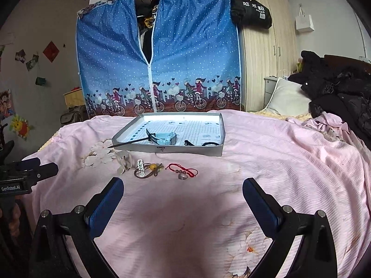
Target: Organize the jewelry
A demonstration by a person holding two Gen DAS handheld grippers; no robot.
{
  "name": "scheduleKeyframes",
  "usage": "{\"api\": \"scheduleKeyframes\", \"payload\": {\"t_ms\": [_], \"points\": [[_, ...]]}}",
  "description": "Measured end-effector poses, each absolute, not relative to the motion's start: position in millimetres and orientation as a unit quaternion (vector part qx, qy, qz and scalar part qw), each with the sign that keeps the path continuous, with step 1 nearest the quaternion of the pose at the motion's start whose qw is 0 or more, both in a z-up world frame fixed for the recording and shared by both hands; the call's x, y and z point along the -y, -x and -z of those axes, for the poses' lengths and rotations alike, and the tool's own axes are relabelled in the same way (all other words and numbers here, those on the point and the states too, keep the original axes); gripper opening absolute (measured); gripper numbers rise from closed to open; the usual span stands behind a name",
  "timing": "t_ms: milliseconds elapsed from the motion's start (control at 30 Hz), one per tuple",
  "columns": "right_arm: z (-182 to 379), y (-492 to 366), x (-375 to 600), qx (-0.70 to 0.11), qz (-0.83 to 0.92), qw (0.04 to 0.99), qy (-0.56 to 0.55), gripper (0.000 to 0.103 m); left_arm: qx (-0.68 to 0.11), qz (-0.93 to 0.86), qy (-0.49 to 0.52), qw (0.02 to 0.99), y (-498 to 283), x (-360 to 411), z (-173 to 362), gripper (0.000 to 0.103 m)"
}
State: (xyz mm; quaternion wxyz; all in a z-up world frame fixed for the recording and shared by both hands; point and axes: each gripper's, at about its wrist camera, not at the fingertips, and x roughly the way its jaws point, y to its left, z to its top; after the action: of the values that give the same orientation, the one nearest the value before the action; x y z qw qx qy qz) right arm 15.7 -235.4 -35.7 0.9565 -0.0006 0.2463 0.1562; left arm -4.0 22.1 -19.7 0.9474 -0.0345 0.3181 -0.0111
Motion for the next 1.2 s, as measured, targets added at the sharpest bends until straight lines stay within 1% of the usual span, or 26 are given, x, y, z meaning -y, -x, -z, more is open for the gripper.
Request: {"api": "scheduleKeyframes", "payload": {"t_ms": [233,400,567,700,767,833,867,933,1067,1133,1200], "points": [[48.1,-33.1,236.2,-0.293,-0.145,0.945,-0.002,0.103,-0.357,0.024,0.041,0.933,-13.2,-26.5,30.1,0.102],[53.3,-52.7,241.1,-0.308,-0.152,0.939,-0.003,0.103,-0.391,0.051,0.012,0.919,-45.3,-24.6,35.8,0.101],[63.2,-80.8,242.2,-0.344,-0.191,0.918,-0.036,0.103,-0.42,0.079,0.012,0.904,-80.2,-27.1,49.5,0.101],[73.4,-102.2,231.0,-0.364,-0.214,0.907,-0.014,0.103,-0.431,0.09,0.01,0.898,-107.3,-29.2,60.7,0.101],[79.0,-115.1,226.7,-0.371,-0.224,0.901,-0.011,0.098,-0.427,0.096,0.01,0.899,-118.4,-29.3,63.9,0.101],[84.2,-127.1,223.2,-0.38,-0.228,0.896,-0.008,0.086,-0.422,0.098,0.009,0.901,-128.9,-29.8,66.5,0.101],[87.1,-134.0,221.6,-0.384,-0.23,0.894,-0.008,0.082,-0.418,0.098,0.009,0.903,-133.8,-30.3,68.1,0.101],[92.8,-145.3,218.7,-0.392,-0.232,0.89,-0.012,0.07,-0.417,0.094,0.013,0.904,-142.1,-31.5,71.6,0.101],[104.6,-162.8,213.0,-0.406,-0.235,0.883,-0.021,0.06,-0.426,0.095,0.008,0.9,-153.3,-31.0,81.4,0.101],[110.4,-168.4,209.4,-0.416,-0.235,0.878,-0.025,0.054,-0.428,0.089,-0.008,0.899,-157.6,-28.0,86.3,0.101],[115.8,-172.2,205.3,-0.426,-0.238,0.872,-0.026,0.051,-0.428,0.086,-0.022,0.9,-161.3,-24.9,89.6,0.101]]}}
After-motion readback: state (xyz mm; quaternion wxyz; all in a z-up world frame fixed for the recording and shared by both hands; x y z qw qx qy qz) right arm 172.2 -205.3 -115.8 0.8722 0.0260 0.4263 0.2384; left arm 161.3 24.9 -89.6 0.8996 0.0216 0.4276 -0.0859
